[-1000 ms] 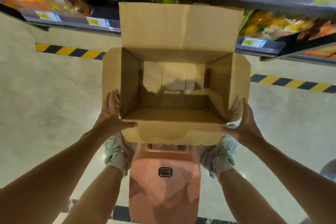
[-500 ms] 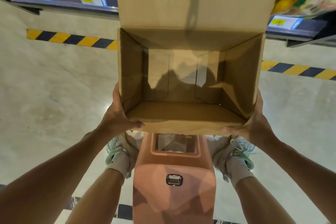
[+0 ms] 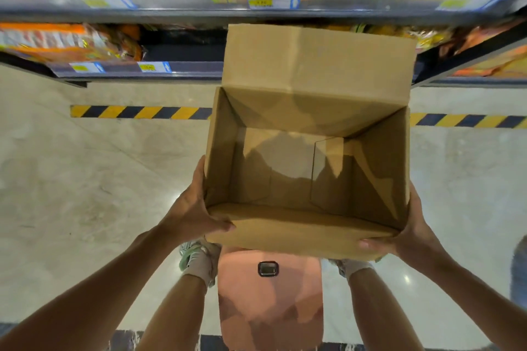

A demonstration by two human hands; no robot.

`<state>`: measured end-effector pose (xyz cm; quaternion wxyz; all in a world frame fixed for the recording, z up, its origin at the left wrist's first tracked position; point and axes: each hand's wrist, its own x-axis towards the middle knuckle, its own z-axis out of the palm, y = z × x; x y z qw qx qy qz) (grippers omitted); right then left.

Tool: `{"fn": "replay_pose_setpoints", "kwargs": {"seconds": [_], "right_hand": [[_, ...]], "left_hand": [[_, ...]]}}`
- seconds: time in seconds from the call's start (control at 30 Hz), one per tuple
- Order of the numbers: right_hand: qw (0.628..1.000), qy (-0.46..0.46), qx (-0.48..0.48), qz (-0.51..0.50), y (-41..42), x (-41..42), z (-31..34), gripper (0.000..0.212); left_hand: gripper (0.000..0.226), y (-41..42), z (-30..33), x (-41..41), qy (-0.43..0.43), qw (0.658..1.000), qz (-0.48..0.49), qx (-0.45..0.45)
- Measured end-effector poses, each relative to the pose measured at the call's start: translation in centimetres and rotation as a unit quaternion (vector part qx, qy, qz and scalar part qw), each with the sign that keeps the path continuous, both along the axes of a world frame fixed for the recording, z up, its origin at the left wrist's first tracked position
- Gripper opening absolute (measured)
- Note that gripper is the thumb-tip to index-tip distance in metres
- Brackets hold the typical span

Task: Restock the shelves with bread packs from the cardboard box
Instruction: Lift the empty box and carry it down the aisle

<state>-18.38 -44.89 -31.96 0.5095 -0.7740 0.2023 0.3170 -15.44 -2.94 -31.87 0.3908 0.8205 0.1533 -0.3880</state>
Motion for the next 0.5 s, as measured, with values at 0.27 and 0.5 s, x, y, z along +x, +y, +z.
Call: {"fn": "replay_pose_setpoints", "kwargs": {"seconds": [0.27, 0.5], "right_hand": [[0.996, -0.005, 0.065, -0.065, -4.6, -3.8, 10.2, 0.139], [0.989, -0.001, 0.033, -0.141, -8.2, -9.1, 18.7, 0.145]], "left_hand": [[0.145, -4.7, 10.4, 1.6, -0.004, 0.999, -0.030, -0.037], [0.154, -10.5, 18.9, 4.7, -0.014, 0.990, -0.133, -0.046]]}}
